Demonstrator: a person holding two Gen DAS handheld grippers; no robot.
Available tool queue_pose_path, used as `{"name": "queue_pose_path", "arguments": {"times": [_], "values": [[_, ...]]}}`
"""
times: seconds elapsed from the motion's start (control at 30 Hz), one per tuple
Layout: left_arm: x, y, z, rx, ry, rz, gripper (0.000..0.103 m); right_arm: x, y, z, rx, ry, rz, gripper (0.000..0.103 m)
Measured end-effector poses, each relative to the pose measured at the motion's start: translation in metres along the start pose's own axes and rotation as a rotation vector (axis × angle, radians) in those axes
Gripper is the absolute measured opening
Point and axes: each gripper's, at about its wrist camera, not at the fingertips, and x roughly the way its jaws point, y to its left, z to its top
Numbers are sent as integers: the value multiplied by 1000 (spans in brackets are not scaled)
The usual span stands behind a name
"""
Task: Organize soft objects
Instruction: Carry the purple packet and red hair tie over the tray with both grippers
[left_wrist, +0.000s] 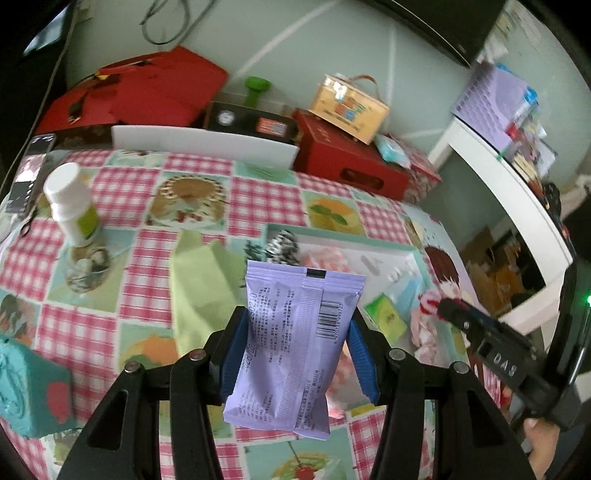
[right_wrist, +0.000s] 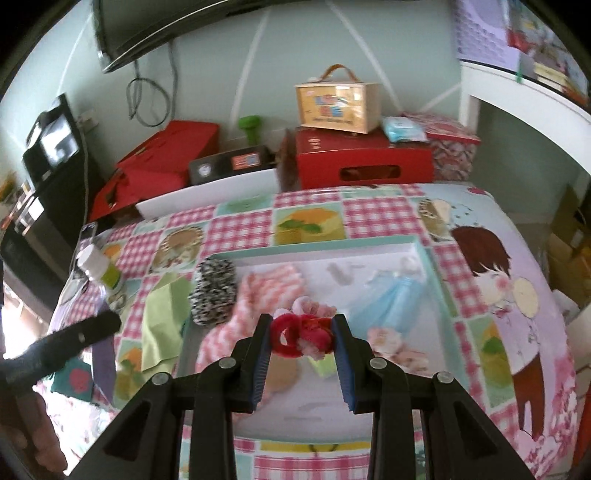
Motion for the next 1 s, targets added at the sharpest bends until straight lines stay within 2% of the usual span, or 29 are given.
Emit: {"name": "queue_pose_path", "arguments": {"times": [0.2, 0.4, 1.0], "values": [[17, -20, -7, 53, 29, -11, 54, 4, -12, -2, 25, 17, -23, 34], [29, -29, -10, 82, 27, -19, 54, 13, -11, -5, 10, 44, -30, 35], [75, -34, -22, 89, 117, 16, 54, 49, -9, -21, -31, 198, -83, 36]]}}
